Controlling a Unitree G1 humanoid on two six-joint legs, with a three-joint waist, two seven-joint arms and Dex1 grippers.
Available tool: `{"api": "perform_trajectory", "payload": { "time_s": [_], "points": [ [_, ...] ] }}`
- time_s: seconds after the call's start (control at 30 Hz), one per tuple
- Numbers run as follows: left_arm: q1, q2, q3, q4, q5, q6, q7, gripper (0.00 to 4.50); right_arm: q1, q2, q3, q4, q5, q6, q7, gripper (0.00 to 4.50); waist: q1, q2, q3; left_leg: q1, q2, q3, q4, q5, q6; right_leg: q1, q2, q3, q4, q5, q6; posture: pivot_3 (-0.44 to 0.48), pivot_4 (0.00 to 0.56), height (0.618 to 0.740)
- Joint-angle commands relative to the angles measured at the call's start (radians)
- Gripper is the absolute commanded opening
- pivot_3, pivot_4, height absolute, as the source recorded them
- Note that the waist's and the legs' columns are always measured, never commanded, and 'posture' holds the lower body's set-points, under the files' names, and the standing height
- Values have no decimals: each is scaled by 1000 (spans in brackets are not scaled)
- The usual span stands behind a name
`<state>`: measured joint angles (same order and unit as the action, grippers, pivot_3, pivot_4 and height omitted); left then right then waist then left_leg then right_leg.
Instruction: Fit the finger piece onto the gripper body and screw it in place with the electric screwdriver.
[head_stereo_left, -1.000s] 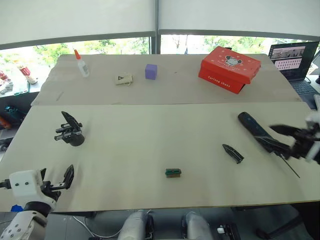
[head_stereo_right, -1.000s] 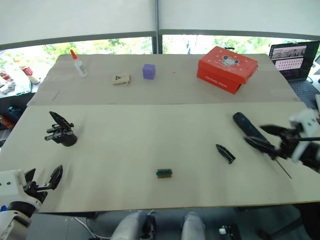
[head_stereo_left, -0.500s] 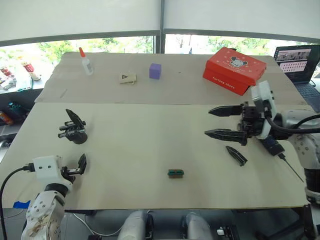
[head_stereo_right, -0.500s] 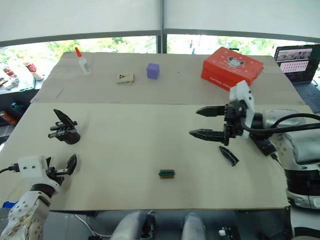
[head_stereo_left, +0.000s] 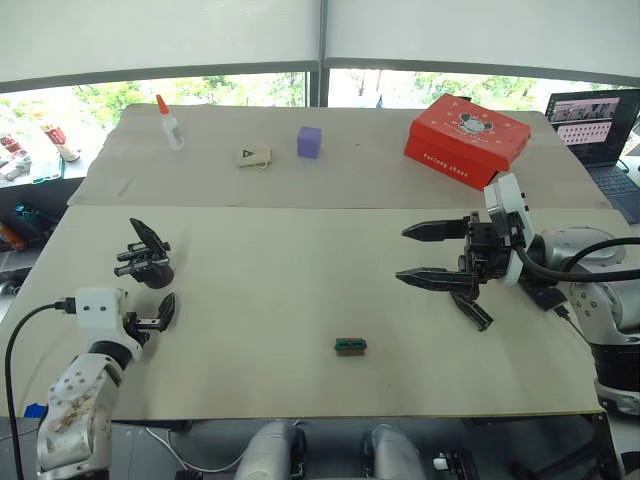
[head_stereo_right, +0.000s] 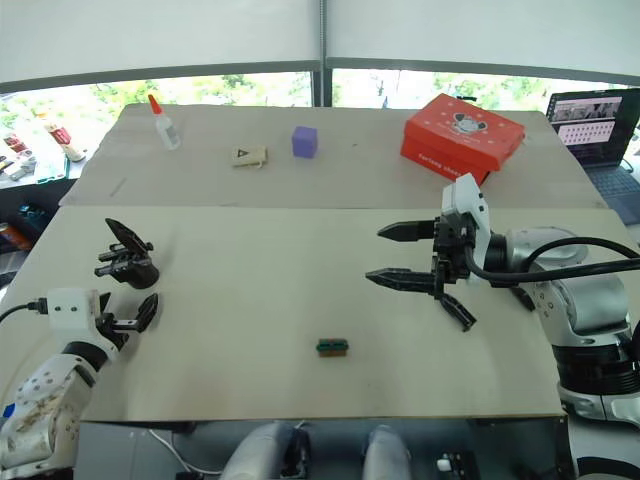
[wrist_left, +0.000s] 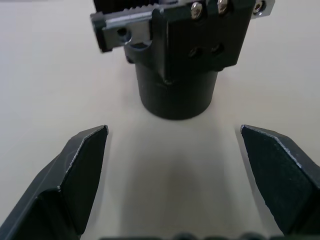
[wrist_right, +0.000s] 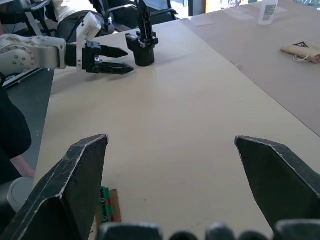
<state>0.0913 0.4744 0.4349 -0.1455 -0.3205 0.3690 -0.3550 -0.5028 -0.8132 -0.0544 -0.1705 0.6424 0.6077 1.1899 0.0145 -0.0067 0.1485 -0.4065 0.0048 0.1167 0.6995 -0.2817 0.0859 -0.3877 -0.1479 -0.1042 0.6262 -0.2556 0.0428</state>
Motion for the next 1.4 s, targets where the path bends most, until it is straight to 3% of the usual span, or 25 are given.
{"api": "perform_trajectory", "payload": {
  "time_s": [0.03, 0.3, 0.57, 0.67, 0.7, 0.77, 0.9, 1.0, 1.17, 1.27, 1.4],
  "points": [
    [-21, 60, 26, 42, -21, -29, -77, 4483, -1, -10, -40, -41, 17, -11, -3, 4500, -2, 0, 0, 0, 0, 0, 0, 0, 0, 0, 0, 0, 0, 0, 0, 0, 150, 740],
    [-99, 174, -13, 253, -6, -145, -268, 4483, 10, -14, -48, -53, 24, -3, -10, 4500, -2, 0, 0, 0, 0, 1, -1, 1, -1, 0, 1, -1, 0, 0, 0, 0, 150, 740],
    [-206, 195, -43, 417, 10, -238, -339, 4483, 15, -8, -38, -67, 32, 8, -18, 4500, -5, 0, 0, 0, -1, 1, -1, 1, -1, 0, 1, -1, 3, 0, 0, 0, 150, 740],
    [-233, 185, -51, 443, 14, -268, -342, 3650, 17, -4, -34, -74, 37, 16, -20, 4500, -5, 0, 0, 0, -1, 1, -1, 1, -1, 0, 1, -1, 3, 0, 0, 0, 150, 740],
    [-237, 182, -55, 442, 12, -274, -344, 3099, 17, -4, -33, -74, 38, 17, -20, 4500, -5, 0, 0, 0, -1, 1, -1, 1, -1, 0, 1, -1, 2, 0, 0, 0, 150, 740],
    [-235, 176, -66, 418, 10, -274, -343, 2298, 17, -3, -31, -74, 36, 18, -18, 4500, -4, 0, 0, 0, -1, 1, -1, 1, -1, 0, 1, -1, 3, 0, 0, 0, 150, 740],
    [-199, 134, -130, 185, 29, -219, -276, 2292, 23, -3, -29, -82, 42, 27, -15, 4500, 0, -1, 1, -1, -2, 1, -1, 1, -1, 0, 0, -1, 3, 1, 1, 0, 150, 740],
    [-186, 78, -220, -46, 21, -58, -193, 2292, 37, -3, -33, -95, 48, 36, -20, 4500, 5, -5, 3, -3, -3, -1, 0, 1, -1, 0, 0, -1, 2, 2, 4, 0, 150, 740],
    [-209, -7, -347, -250, 51, 154, -73, 2292, 68, 0, -43, -120, 52, 47, -29, 4500, -3, -7, 4, -4, -4, -1, 1, 1, 0, 0, 0, -1, 2, 3, 5, 0, 150, 740],
    [-263, -90, -494, -264, 122, 210, -8, 2292, 99, -2, -49, -144, 62, 51, -38, 4500, 0, -7, 4, -3, -3, -1, 0, 1, 0, 0, 1, -1, 2, 3, 5, 0, 150, 740],
    [-353, -173, -599, -177, 177, 220, 20, 2292, 107, -1, -41, -151, 62, 46, -50, 4500, 7, -7, 5, -4, -5, -1, 2, 1, 0, 1, 0, -1, 2, 3, 5, 0, 150, 740]
  ]
}}
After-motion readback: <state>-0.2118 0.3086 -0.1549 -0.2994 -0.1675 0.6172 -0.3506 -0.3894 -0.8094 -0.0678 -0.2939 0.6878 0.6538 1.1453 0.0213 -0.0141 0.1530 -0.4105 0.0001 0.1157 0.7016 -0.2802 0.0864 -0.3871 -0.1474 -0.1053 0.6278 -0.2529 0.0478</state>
